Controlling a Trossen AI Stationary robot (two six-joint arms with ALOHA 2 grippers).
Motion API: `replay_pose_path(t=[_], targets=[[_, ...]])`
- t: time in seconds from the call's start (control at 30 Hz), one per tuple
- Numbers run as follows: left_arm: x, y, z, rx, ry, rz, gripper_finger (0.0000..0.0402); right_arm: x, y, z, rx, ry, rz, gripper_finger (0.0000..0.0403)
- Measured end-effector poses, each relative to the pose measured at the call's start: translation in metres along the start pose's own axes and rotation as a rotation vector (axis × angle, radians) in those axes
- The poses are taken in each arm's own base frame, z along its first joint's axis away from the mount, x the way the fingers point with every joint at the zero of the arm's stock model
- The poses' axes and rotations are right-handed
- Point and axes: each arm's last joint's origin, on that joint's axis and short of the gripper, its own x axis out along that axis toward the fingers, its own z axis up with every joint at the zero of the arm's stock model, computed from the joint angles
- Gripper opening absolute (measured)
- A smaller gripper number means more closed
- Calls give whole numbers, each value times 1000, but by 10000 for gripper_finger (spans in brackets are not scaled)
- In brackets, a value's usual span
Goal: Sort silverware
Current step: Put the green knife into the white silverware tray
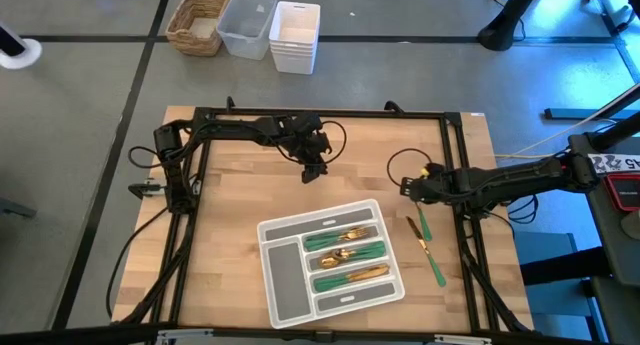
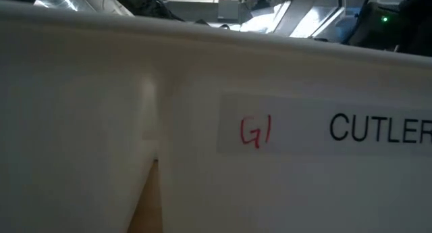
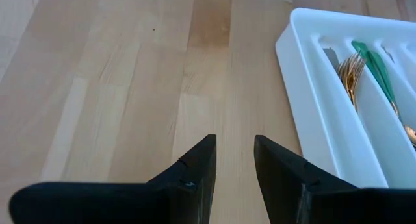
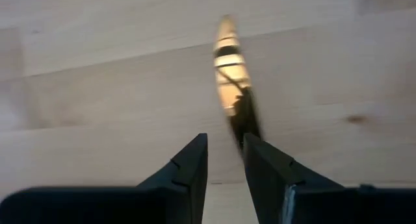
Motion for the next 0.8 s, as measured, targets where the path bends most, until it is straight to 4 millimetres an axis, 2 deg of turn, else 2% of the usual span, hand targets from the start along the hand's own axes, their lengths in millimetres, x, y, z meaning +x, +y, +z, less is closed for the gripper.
replay_pose_path(t=[0.33, 0.63, 0.8], targets=[[0, 0, 0, 27, 0, 0, 98, 0, -2, 1, -6, -11, -21, 99], [0, 0, 0, 27, 0, 0, 98, -1, -3, -6, -118, 220, -40, 99], [0, 0, 0, 27, 0, 0, 98, -1, -5, -6, -145, 235, -59, 99]])
